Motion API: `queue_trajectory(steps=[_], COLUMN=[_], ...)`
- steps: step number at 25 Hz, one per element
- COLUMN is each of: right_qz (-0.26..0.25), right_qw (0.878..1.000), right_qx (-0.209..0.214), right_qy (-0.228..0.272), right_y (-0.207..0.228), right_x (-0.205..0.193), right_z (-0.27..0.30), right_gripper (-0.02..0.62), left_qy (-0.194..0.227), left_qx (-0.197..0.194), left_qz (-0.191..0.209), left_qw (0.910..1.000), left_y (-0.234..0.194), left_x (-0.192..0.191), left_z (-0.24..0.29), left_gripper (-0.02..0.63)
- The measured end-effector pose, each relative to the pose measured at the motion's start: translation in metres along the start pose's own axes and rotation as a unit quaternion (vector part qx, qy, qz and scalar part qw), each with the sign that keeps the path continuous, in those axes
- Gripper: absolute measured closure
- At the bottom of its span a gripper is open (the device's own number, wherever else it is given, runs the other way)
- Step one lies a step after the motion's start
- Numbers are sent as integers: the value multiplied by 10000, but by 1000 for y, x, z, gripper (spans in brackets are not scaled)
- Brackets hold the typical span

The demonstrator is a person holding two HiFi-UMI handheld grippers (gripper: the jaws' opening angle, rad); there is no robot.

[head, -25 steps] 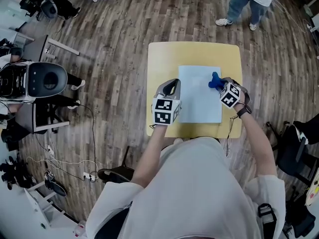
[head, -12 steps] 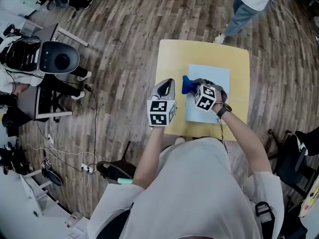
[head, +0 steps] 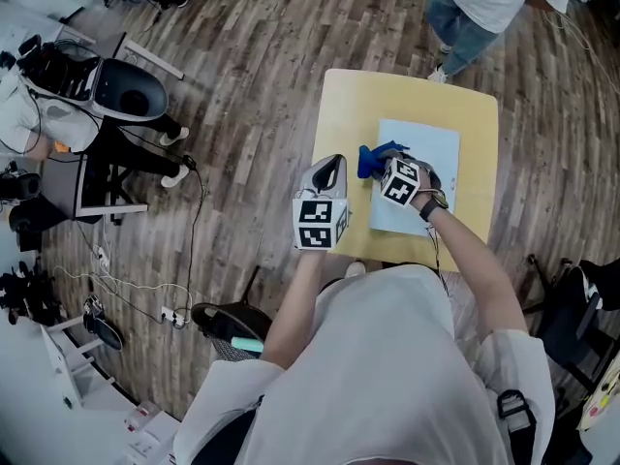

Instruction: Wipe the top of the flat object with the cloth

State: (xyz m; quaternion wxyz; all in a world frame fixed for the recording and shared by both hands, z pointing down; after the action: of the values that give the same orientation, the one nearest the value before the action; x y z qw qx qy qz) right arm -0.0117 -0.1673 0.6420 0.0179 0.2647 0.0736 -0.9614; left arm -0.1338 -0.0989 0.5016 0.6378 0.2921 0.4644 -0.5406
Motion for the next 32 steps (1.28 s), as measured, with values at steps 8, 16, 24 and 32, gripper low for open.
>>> queue_trajectory(steps=[8, 16, 24, 32], right_qz=[472, 937, 1490, 1666], right_qw=[9979, 9901, 9750, 9736], right_qx=[-414, -850, -1231, -1231], right_qy=[-136, -605, -1099, -962], right_y=[9, 9, 10, 8], right_x=[-48, -117, -181, -173], right_z=[-36, -83, -122, -127], right_gripper=[503, 503, 503, 503], left_qy=[-87, -52, -102, -28], left_qx=[-495, -932, -1062, -982], left_qz=[185, 372, 441, 431], left_qw=[9986, 9949, 9933, 9942], left_y=[25, 55, 62, 58], left_x=[-3, 3, 0, 7], left_z=[19, 27, 26, 18], left_gripper=[597, 597, 597, 597])
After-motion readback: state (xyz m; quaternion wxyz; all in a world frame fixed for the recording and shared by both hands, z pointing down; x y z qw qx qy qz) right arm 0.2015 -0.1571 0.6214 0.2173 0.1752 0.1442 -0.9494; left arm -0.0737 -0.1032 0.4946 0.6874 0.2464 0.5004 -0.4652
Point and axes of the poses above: the fingertips, and each gripper's own axes: z forward along the fingers, y to its right, x out of its top, the point moved 8 cm from there along -z, backward along the fingers, and after that the axes turned 2 degrees about y, right-handed, at the moved point
